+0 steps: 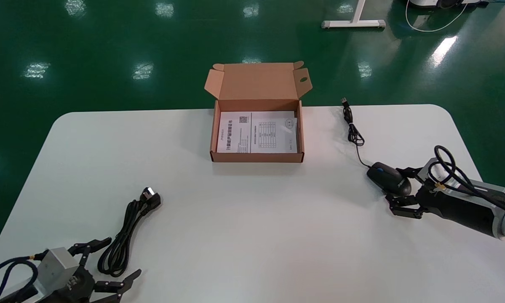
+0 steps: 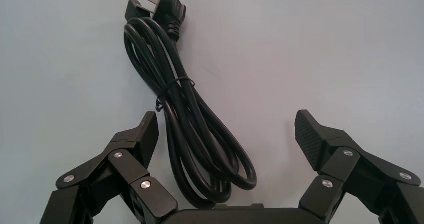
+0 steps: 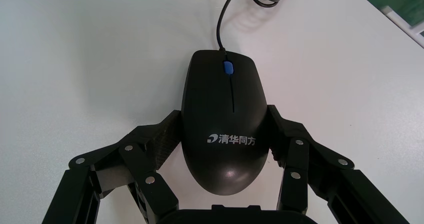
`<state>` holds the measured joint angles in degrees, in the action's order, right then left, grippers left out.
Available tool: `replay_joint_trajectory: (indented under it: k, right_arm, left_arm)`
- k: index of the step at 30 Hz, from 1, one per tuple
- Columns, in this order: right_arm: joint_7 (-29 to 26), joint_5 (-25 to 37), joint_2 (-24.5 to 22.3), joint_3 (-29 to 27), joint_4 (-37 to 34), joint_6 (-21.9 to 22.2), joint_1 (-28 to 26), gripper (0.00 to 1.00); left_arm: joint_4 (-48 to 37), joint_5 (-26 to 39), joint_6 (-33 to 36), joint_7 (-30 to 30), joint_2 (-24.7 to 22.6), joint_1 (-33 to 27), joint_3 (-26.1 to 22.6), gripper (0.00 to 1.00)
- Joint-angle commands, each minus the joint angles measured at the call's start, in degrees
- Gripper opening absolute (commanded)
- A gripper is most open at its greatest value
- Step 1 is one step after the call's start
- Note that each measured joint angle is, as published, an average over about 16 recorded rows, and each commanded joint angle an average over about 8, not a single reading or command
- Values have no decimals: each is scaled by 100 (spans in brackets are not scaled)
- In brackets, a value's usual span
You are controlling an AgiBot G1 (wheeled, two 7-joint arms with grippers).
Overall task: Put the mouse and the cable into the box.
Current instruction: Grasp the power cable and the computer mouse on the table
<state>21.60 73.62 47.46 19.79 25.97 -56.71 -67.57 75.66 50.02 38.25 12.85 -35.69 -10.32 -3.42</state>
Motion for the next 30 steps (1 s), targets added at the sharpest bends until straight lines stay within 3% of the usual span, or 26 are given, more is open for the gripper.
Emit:
replay_joint_trajectory:
  k: [1, 30]
  right_arm:
    - [-1, -1, 0, 0, -4, 0, 0, 0]
    - [0, 1, -1, 0, 5, 0, 2, 0]
  left_arm:
    - [-2, -4, -3, -5, -18, -3, 2, 2]
    - [0, -2, -2, 10, 6, 0, 0, 0]
